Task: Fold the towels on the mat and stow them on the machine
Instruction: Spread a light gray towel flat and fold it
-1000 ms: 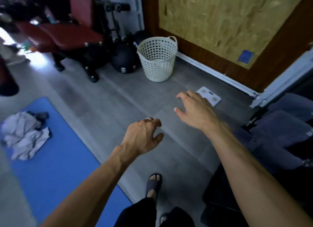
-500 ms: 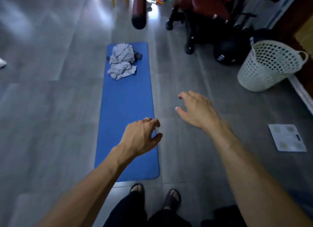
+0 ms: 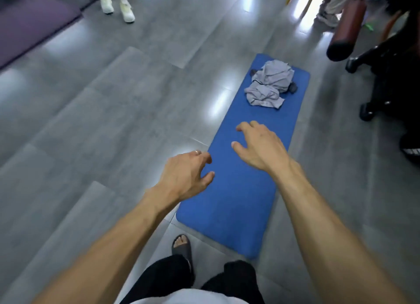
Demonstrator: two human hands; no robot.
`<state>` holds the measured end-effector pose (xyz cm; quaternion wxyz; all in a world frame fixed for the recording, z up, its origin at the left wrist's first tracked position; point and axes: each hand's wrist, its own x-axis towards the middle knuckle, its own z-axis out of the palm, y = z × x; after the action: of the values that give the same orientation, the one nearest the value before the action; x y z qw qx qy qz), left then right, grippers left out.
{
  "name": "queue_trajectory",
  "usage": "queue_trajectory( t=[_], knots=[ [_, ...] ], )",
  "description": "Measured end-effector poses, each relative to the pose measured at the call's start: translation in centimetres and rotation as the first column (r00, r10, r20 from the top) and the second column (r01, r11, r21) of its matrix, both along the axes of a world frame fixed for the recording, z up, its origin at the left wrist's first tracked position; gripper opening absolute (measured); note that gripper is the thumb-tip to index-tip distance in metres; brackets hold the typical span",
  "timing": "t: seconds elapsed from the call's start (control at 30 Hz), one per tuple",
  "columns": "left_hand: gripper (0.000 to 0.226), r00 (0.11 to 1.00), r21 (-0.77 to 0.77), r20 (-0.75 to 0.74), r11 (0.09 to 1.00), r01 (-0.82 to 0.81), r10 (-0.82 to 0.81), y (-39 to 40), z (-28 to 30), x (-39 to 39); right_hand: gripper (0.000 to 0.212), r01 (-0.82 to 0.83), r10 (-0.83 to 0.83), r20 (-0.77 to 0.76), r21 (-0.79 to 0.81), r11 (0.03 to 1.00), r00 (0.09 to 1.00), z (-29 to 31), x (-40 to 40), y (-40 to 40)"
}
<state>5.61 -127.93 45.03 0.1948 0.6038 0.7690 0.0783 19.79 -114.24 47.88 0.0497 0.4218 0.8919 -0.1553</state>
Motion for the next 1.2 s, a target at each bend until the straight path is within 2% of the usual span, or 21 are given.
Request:
queue_trajectory(
  t=[0.27, 0.43, 0.6, 0.77, 1.0, 1.2],
  knots=[
    [0.034, 0.985, 0.010, 0.023, 0.985, -0.173, 0.172, 1.5, 0.0, -15.1, 0.048, -0.164, 0.165, 0.034, -0.021, 0.986, 0.986, -0.6, -17.6, 3.3],
    [0.036, 0.988, -0.019, -0.025, 0.988, -0.152, 0.152, 5.9, -1.3, -24.1, 0.048, -0.169, 0.170, 0.017, -0.010, 0.986, 0.985, -2.2, -27.0, 8.5],
    [0.034, 0.994, -0.032, -0.043, 0.994, -0.105, 0.103, 14.0, -1.5, -33.1, 0.048, -0.081, 0.081, -0.009, -0.013, 0.997, 0.997, -2.6, -35.0, 16.6],
    [0.033, 0.999, -0.016, -0.029, 0.999, -0.046, 0.046, 23.7, -0.2, -39.3, 0.047, 0.026, -0.025, -0.062, 0.019, 0.999, 0.998, -1.6, -39.7, 24.9],
    [0.033, 0.987, -0.026, -0.012, 0.987, 0.157, -0.158, 39.0, -1.5, -45.0, 0.046, 0.222, -0.219, -0.075, 0.029, 0.975, 0.973, -2.5, -42.6, 37.5],
    [0.035, 0.928, -0.102, 0.019, 0.923, 0.371, -0.371, 53.6, -3.6, -46.9, 0.046, 0.449, -0.449, -0.089, -0.024, 0.893, 0.889, -4.1, -42.3, 48.6]
  ],
)
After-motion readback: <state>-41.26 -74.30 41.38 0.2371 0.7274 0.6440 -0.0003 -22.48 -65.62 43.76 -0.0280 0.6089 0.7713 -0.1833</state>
